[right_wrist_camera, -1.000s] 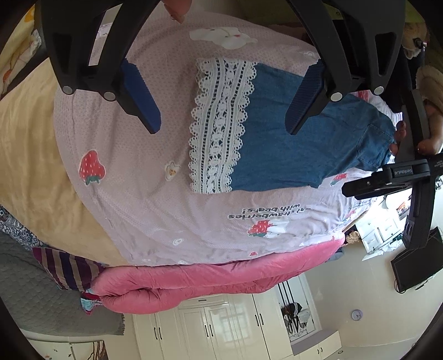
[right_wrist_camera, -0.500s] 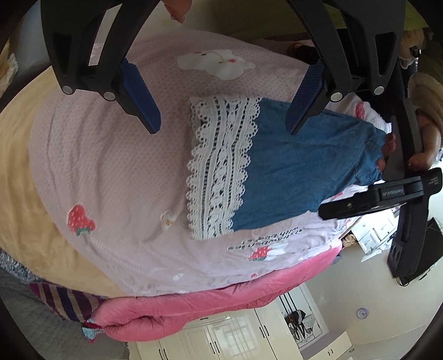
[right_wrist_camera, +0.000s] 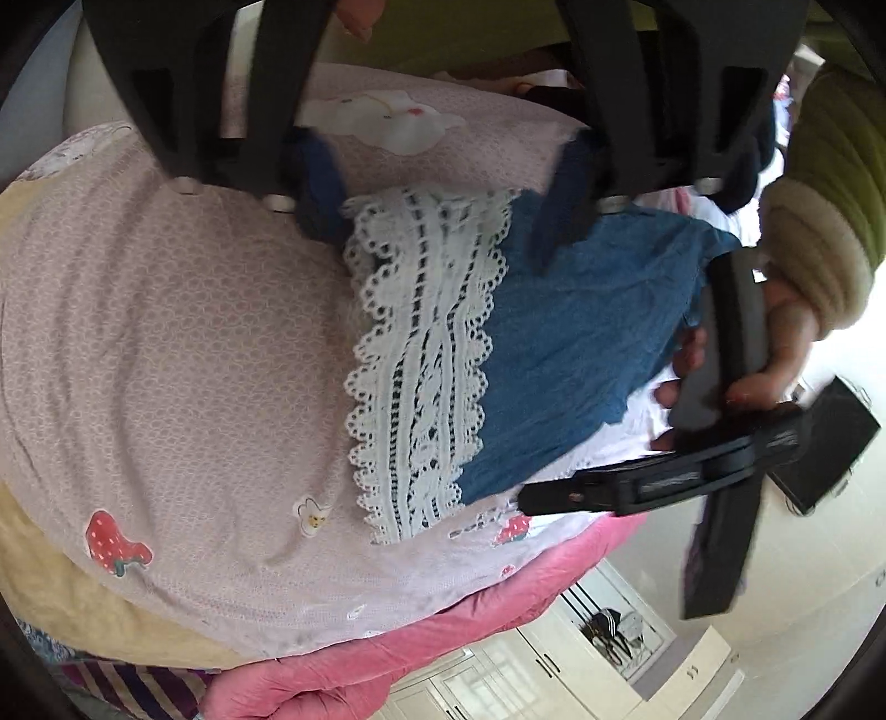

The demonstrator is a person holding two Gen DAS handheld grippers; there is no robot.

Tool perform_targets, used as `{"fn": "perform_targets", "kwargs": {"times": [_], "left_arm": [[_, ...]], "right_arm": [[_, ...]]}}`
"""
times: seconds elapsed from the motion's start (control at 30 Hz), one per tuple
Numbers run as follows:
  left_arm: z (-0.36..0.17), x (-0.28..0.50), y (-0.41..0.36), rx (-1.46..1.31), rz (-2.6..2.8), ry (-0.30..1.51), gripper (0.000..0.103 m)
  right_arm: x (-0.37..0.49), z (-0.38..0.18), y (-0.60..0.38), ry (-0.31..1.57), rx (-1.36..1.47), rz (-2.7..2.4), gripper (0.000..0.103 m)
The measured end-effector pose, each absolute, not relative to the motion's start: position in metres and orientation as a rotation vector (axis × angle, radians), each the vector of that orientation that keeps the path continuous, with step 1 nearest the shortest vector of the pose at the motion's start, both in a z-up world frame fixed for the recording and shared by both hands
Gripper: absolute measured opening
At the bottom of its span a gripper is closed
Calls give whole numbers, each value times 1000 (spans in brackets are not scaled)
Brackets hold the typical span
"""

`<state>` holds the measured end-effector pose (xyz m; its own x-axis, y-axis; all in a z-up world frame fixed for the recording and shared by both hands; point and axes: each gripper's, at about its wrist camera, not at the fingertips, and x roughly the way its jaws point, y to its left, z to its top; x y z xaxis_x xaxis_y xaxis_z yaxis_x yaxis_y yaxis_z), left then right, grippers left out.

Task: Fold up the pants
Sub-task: 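Grasp the lace hem with the right gripper while the left gripper grasps the denim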

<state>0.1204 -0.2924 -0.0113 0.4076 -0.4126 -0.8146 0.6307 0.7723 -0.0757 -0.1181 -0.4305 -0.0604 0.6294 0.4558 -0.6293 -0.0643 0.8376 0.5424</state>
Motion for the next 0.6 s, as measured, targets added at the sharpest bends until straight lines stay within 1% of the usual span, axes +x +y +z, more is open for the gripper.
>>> {"fn": "perform_targets", "kwargs": {"times": [0.17,0.2,0.3,0.5,0.53,0.57,0.6], "left_arm": [[-23,146,-311,258,-757,992,93],[-26,151,-313,247,-778,1012,93],[-36,160,-323,226,-839,1052,91],[-56,164,-337,234,-980,1148,63],[-58,164,-338,220,-1002,1159,49],[-57,164,-337,192,-1031,1167,32],[-57,164,-337,179,-1046,1171,28]], "right_arm": [[-114,-68,-434,853,558,316,47],[-114,-69,-435,853,572,316,46],[-111,-64,-432,851,544,316,31],[-101,-62,-428,858,545,319,28],[-100,-63,-427,859,545,318,27],[-98,-63,-425,859,544,319,26],[-96,-62,-423,859,540,318,24]]}}
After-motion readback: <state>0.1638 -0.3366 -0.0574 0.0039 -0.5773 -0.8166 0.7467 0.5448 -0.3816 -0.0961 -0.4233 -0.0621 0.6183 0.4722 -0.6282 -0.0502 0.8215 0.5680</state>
